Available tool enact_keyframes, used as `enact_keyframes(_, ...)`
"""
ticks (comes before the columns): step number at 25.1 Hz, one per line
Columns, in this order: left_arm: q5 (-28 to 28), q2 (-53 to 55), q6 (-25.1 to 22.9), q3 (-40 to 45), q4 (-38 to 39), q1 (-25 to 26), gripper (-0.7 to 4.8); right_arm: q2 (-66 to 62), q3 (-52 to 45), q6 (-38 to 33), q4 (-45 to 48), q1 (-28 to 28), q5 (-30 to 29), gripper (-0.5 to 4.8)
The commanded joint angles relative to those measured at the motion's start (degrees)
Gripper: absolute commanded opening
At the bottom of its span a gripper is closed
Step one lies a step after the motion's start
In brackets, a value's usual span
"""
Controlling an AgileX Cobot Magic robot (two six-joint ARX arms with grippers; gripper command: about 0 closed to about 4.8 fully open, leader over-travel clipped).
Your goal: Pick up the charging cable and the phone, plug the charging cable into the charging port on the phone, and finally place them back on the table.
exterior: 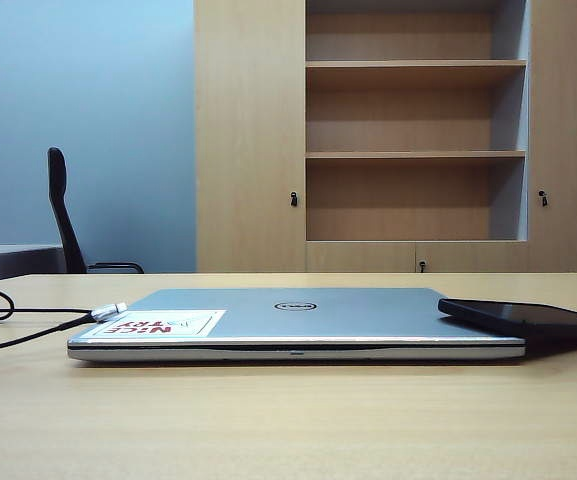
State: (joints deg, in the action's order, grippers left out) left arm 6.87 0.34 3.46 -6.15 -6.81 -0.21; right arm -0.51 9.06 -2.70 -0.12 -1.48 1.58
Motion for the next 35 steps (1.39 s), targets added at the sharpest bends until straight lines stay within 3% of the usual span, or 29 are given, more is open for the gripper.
enact_keyframes(1, -0.02, 1.27, 0.11, -4.33, -0.85, -0.04, -0.06, -3.93, 5.62, -0.31, -0.92, -0.02, 1.49, -0.05)
enact_keyframes(11, -0.02, 25.05, 0.13, -20.02, -3.15, -2.08, -0.06, -27.41, 21.07, -0.33, 2.1, 0.2, -2.23, -0.05)
enact_keyframes(16, -0.02, 39.6, -0.04, -25.66, -3.13, -14.16, -0.06, -34.64, 24.11, -2.43, 1.77, 0.28, -6.88, -0.05)
enact_keyframes(21, -0.02, 50.12, -2.08, -29.55, -2.71, -25.0, -0.06, -37.77, 24.81, -11.26, -0.02, 0.26, -11.76, -0.05)
enact_keyframes(26, -0.02, 57.72, -6.97, -32.15, -1.99, -37.13, -0.06, -41.55, 24.76, -23.47, -7.67, 0.24, -18.47, -0.05)
enact_keyframes(29, 0.0, 60.17, -7.74, -32.15, -0.24, -39.76, -0.06, -44.0, 24.74, -27.61, -10.8, 0.22, -20.5, -0.05)
enact_keyframes(35, 0.0, 62.36, -7.67, -32.13, 7.74, -40.09, -0.06, -48.33, 24.61, -27.78, -12.04, 0.13, -24.68, -0.05)
